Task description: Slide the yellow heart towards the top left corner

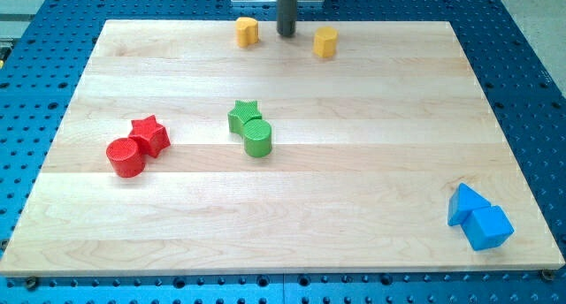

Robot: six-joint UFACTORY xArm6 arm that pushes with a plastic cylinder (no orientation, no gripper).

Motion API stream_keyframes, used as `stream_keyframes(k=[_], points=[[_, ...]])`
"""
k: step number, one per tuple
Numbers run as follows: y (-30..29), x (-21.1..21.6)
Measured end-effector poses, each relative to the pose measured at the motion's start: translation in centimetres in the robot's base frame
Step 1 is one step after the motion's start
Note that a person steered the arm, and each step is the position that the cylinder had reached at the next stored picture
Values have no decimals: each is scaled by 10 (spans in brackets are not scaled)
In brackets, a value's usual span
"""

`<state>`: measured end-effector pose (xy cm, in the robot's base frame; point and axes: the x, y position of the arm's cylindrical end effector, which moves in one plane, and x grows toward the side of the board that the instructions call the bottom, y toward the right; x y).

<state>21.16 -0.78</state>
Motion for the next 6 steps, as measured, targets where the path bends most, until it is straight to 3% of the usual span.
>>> stream_keyframes(k=[1,3,4,5,6], points=[[-36,14],[-162,39],[-132,69],[-147,70],[-171,44]])
